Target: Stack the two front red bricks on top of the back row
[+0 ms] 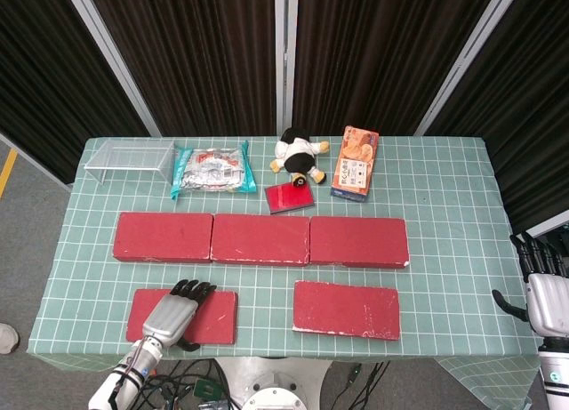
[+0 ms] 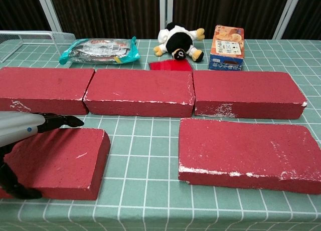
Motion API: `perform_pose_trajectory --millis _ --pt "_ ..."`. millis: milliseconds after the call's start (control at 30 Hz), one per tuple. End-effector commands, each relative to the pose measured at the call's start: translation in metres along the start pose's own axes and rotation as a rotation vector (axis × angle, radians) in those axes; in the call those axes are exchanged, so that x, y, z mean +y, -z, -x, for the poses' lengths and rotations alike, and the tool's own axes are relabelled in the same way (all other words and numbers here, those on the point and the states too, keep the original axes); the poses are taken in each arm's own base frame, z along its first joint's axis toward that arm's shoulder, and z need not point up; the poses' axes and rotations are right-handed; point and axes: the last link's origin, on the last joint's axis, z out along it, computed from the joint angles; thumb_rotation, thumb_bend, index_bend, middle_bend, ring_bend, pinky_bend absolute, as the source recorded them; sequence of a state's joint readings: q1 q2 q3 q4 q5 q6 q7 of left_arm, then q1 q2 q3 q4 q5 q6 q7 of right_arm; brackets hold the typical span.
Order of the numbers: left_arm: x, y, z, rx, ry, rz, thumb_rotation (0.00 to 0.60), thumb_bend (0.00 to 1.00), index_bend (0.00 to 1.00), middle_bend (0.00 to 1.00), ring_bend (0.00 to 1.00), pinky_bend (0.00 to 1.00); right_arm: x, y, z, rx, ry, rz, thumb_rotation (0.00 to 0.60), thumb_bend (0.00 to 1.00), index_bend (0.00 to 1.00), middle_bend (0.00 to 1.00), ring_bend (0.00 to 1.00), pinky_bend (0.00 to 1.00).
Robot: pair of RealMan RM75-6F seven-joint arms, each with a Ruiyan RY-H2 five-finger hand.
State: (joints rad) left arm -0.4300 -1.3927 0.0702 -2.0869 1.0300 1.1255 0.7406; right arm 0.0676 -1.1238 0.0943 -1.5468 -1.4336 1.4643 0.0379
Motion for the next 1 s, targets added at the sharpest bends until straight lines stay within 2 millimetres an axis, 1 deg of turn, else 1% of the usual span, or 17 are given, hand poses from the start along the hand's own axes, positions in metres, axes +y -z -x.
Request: perform_pose_trajectory --millis 33,133,333,467,533,667,767,800,867,900,1000 --pt "-0.001 0.000 0.000 -0.003 -0.004 -0.002 0.600 0.00 0.03 0.14 0.00 0.00 0.000 0.000 0.000 -0.001 0.001 -0.001 0.600 0.16 0.00 0.00 0.00 0.00" --pt "-0.002 -0.001 0.000 -0.005 -0.008 -0.008 0.600 0.00 0.03 0.19 0.00 0.00 -0.001 0.000 0.000 0.000 0.001 -0.001 0.600 0.16 0.00 0.00 0.00 0.00" --pt "0.000 0.002 -0.007 0.027 -0.019 -0.002 0.600 0.00 0.03 0.20 0.00 0.00 -0.001 0.000 -0.001 0.007 0.001 0.002 0.600 0.16 0.00 0.00 0.00 0.00" --pt "0.003 0.007 -0.020 0.067 -0.033 0.006 0.600 0.03 0.03 0.22 0.00 0.00 -0.001 0.000 -0.003 0.013 0.000 0.005 0.600 0.16 0.00 0.00 0.00 0.00" --pt "0.003 0.011 -0.030 0.096 -0.047 0.003 0.600 0.04 0.03 0.22 0.00 0.00 0.000 0.000 -0.004 0.015 0.001 0.006 0.600 0.16 0.00 0.00 0.00 0.00" --pt "-0.002 0.012 -0.060 0.157 -0.069 -0.015 0.600 0.04 0.03 0.22 0.00 0.00 0.000 -0.001 -0.006 0.017 0.004 0.009 0.600 0.16 0.00 0.00 0.00 0.00" --pt "-0.009 0.004 -0.089 0.189 -0.062 -0.034 0.600 0.04 0.03 0.22 0.00 0.00 -0.001 -0.001 -0.008 0.022 0.008 0.008 0.600 0.16 0.00 0.00 0.00 0.00" --pt "-0.011 -0.003 -0.102 0.200 -0.059 -0.039 0.600 0.04 0.03 0.22 0.00 0.00 -0.001 -0.001 -0.008 0.024 0.009 0.006 0.600 0.16 0.00 0.00 0.00 0.00" --pt "-0.015 -0.016 -0.120 0.219 -0.067 -0.040 0.600 0.04 0.04 0.22 0.00 0.00 -0.003 -0.001 -0.009 0.027 0.009 0.004 0.600 0.16 0.00 0.00 0.00 0.00" --pt "-0.016 -0.026 -0.130 0.231 -0.071 -0.035 0.600 0.04 0.04 0.22 0.00 0.00 -0.004 -0.001 -0.010 0.030 0.009 0.002 0.600 0.16 0.00 0.00 0.00 0.00" --pt "-0.016 -0.052 -0.148 0.219 -0.058 -0.010 0.600 0.04 0.05 0.22 0.00 0.00 -0.006 -0.001 -0.012 0.042 0.002 -0.008 0.600 0.16 0.00 0.00 0.00 0.00"
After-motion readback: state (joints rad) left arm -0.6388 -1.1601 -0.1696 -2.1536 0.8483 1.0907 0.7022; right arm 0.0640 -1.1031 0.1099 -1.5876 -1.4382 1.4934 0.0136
